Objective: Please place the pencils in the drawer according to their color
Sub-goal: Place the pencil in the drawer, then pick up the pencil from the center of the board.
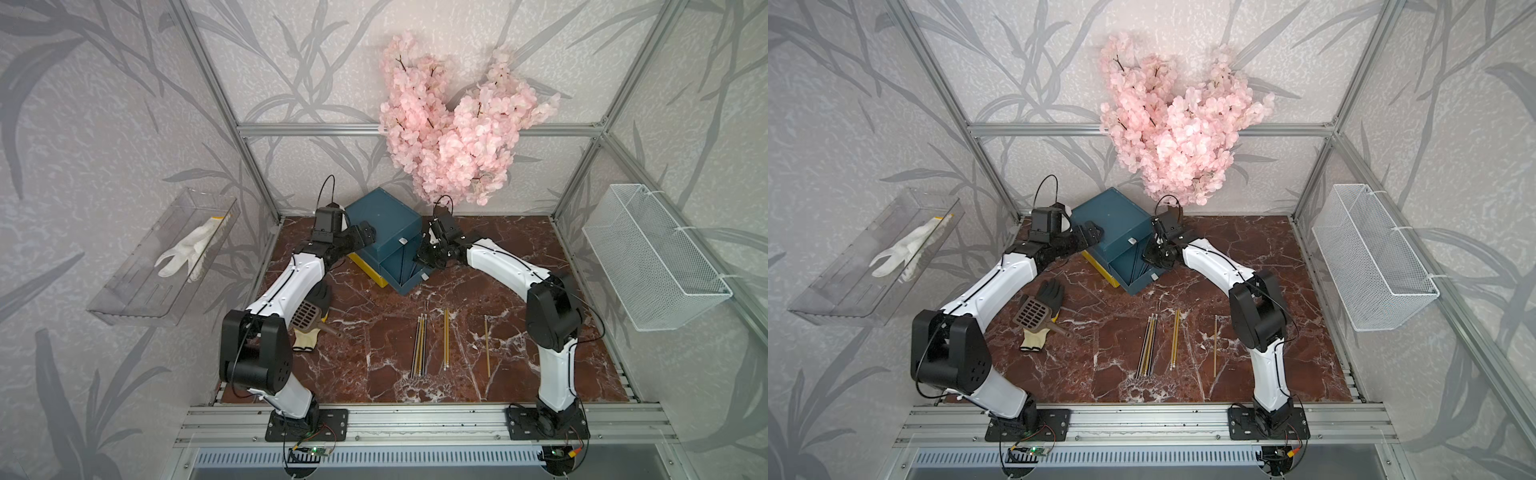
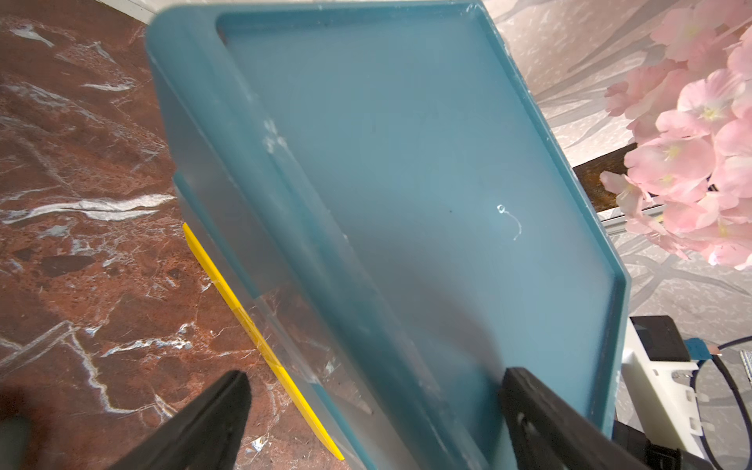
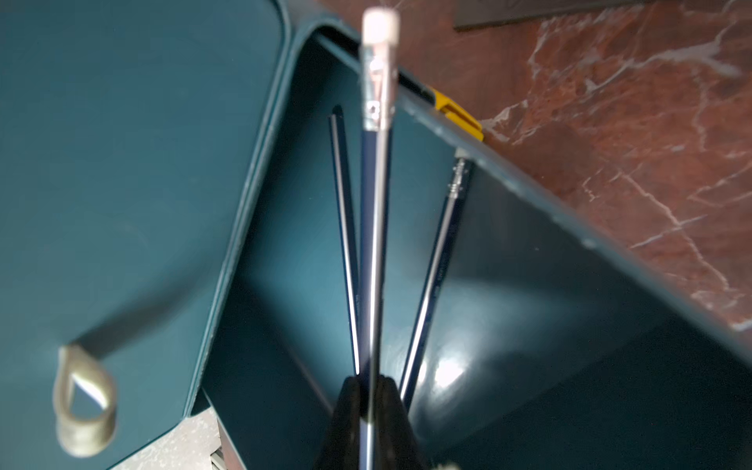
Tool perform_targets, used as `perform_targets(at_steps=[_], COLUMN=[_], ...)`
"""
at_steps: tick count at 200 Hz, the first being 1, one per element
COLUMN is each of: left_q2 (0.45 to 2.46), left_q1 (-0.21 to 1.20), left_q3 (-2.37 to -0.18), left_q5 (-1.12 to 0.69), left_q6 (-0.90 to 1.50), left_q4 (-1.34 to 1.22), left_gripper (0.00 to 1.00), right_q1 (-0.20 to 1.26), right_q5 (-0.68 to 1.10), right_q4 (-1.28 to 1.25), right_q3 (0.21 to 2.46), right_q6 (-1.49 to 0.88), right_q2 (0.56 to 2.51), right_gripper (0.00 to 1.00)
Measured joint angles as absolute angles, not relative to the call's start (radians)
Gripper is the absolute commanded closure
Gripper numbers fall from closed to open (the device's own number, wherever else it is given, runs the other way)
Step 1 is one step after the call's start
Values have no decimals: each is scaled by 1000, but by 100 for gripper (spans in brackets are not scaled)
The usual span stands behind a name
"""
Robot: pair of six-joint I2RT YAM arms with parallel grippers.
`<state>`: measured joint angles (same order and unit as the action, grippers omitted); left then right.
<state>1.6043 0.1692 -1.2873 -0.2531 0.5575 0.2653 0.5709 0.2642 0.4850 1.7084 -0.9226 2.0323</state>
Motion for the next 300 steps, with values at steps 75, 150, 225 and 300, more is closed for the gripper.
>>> perform_targets(at_steps=[75,150,225,300], left_q2=[1604,1604,1597,1593], left_q1=[169,169,169,169], left_q3=[-1283,-1278,-1252,-1241], left_q5=[-253,-256,-262,-263], left_q6=[558,559,560,561], left_q4=[260,250,211,194], left_gripper=[0,0,0,0], right_q1=[593,617,766,926], right_q5=[285,243,109,2], right_q4=[506,530,594,636], right_q3=[1738,1575,1302,1122], right_q6=[-896,-884,-910,-1036], right_q2=[2029,1810,1600,1638], right_gripper=[64,64,64,66])
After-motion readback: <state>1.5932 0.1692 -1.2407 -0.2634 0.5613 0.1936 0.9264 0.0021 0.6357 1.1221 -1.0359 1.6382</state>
